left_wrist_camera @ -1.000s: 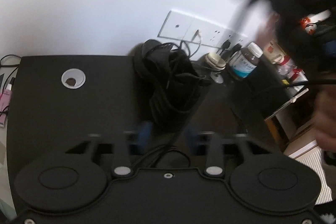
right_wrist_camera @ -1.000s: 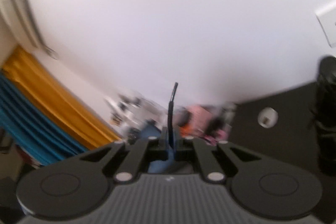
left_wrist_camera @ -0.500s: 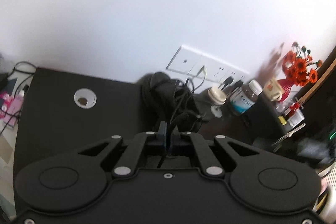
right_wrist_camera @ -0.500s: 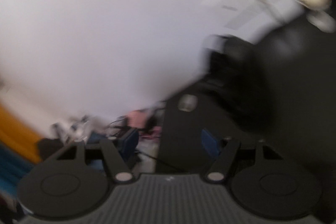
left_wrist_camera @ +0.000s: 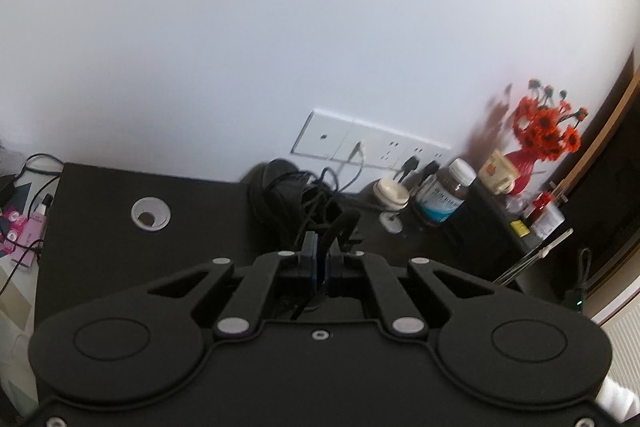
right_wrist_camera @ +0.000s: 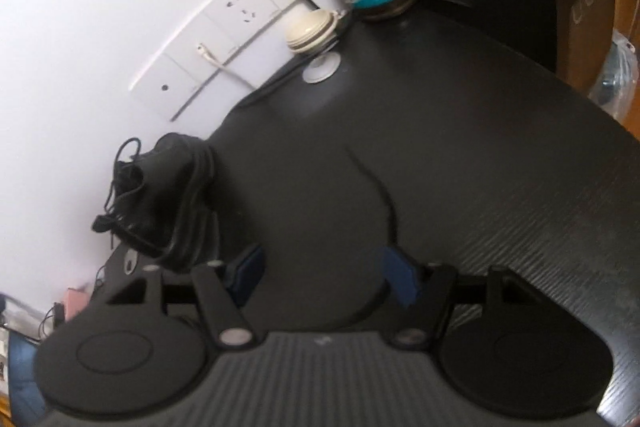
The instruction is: Lace up shoes with both hands
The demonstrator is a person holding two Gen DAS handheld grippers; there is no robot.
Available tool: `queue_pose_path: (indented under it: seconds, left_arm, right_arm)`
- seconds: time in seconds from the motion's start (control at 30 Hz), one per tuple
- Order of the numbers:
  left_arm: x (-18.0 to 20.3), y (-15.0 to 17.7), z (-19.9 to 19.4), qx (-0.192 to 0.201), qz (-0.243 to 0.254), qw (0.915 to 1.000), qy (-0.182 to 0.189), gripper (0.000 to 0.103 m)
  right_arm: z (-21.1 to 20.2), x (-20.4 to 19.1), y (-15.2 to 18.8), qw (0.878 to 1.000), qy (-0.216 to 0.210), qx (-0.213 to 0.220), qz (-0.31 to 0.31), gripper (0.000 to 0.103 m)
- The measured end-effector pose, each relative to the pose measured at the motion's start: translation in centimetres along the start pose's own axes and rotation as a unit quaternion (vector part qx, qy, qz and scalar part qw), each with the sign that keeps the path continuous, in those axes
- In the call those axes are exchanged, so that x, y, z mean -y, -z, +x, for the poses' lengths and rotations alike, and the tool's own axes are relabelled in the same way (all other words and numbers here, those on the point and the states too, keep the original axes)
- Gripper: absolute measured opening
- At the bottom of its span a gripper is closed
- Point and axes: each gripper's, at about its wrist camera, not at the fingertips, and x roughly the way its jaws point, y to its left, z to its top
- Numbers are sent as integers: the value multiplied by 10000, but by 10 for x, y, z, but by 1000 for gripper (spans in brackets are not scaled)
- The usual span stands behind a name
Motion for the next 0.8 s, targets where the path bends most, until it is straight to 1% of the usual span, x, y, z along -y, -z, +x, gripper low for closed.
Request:
queue_pose_path:
  seconds: [0.07, 0.1, 0.17, 0.2, 0.27, 0.3, 0.37, 0.43, 0.47, 0.5, 0.57, 0.67, 0.8]
  left_arm:
    - [6, -5, -9, 141, 79, 9999, 57, 2]
    - [9, -8, -13, 203, 133, 9997, 82, 2]
    - [16, -10, -17, 208, 247, 9994, 100, 2]
    - [19, -9, -17, 184, 285, 9994, 99, 2]
    - [25, -7, -19, 153, 378, 9991, 105, 2]
    - [28, -6, -21, 152, 437, 9989, 84, 2]
    - [35, -3, -23, 148, 566, 9983, 37, 2]
    - [42, -1, -25, 156, 740, 9971, -9, 2]
    - [46, 1, -26, 166, 835, 9964, -40, 2]
    - [49, 3, -26, 165, 898, 9958, -54, 2]
    - [54, 6, -27, 140, 955, 9953, -42, 2]
    - [59, 10, -28, 102, 972, 9952, -11, 2]
    - [67, 15, -27, 32, 1091, 9940, -3, 2]
  right_arm:
    - [1, -6, -1, 9996, -276, -58, 54, 66]
    - [0, -10, -1, 9982, -573, -119, 110, 66]
    - [1, -25, -4, 9889, -1413, -330, 313, 66]
    - [1, -32, -5, 9805, -1862, -464, 431, 66]
    - [3, -50, -5, 9535, -2823, -785, 707, 66]
    - [4, -58, -5, 9393, -3193, -939, 828, 66]
    - [9, -75, -3, 9064, -3870, -1272, 1119, 66]
    - [18, -93, 3, 8722, -4367, -1678, 1433, 66]
    - [24, -102, 6, 8560, -4543, -1892, 1587, 66]
    - [30, -108, 11, 8434, -4630, -2112, 1723, 66]
    - [44, -116, 23, 8223, -4668, -2564, 2007, 66]
    - [64, -117, 40, 8057, -4520, -2924, 2471, 66]
    - [87, -115, 58, 7715, -4453, -3232, 3195, 66]
